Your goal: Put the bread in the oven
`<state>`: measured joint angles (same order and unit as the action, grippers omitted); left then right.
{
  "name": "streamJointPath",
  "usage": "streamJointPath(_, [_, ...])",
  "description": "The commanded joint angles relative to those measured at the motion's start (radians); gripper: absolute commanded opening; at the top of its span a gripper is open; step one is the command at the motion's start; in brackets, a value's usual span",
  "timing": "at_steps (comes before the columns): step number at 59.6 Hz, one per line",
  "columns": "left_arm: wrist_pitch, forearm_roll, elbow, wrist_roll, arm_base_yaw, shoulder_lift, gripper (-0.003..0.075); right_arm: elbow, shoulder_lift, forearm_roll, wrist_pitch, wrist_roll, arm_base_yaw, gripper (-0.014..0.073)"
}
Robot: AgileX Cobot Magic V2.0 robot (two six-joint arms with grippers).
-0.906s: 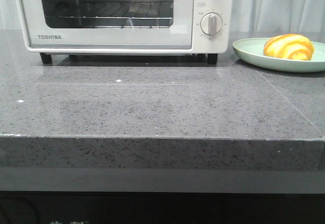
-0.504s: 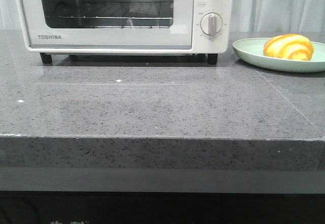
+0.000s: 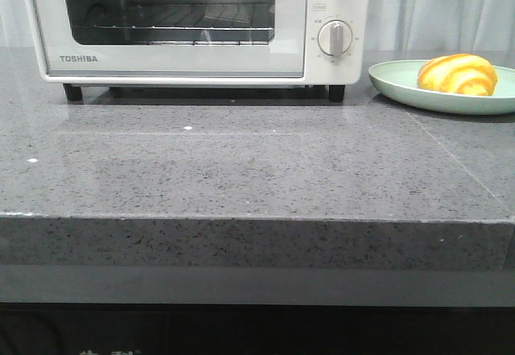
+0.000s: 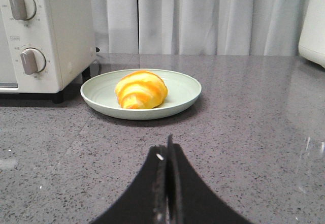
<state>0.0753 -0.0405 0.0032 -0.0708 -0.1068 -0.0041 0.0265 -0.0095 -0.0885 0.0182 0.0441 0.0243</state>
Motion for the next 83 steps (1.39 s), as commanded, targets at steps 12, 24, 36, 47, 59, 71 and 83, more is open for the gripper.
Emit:
streamJointPath(12, [-0.082, 0.000, 0.007, 0.001, 0.001, -0.018, -0.0020, -0.006, -0.024, 0.005, -0.074, 0.007, 0.004, -0.0067])
streamJointPath(24, [-0.084, 0.000, 0.007, 0.001, 0.001, -0.018, -0.0020, -0.006, -0.024, 0.005, -0.076, 0.007, 0.004, -0.0067])
streamJointPath(36, [-0.151, 0.000, 0.007, 0.001, 0.001, -0.018, -0.0020, -0.006, -0.024, 0.005, -0.104, 0.007, 0.004, -0.0067])
streamJointPath(47, [-0.215, 0.000, 0.004, 0.001, 0.001, -0.018, -0.0020, -0.007, -0.024, 0.005, -0.165, 0.007, 0.004, -0.0067])
streamJointPath(59, [-0.200, 0.000, -0.114, 0.001, 0.001, 0.004, -0.0020, -0.118, -0.023, 0.005, -0.093, 0.007, 0.004, -0.0067])
streamJointPath(71, [0.000, 0.000, -0.385, 0.001, 0.001, 0.215, -0.0020, -0.331, 0.055, 0.005, 0.111, 0.007, 0.004, -0.0067])
streamJointPath(83, [0.110, 0.000, -0.618, 0.001, 0.001, 0.505, -0.0020, -0.540, 0.226, 0.005, 0.297, 0.007, 0.004, -0.0067])
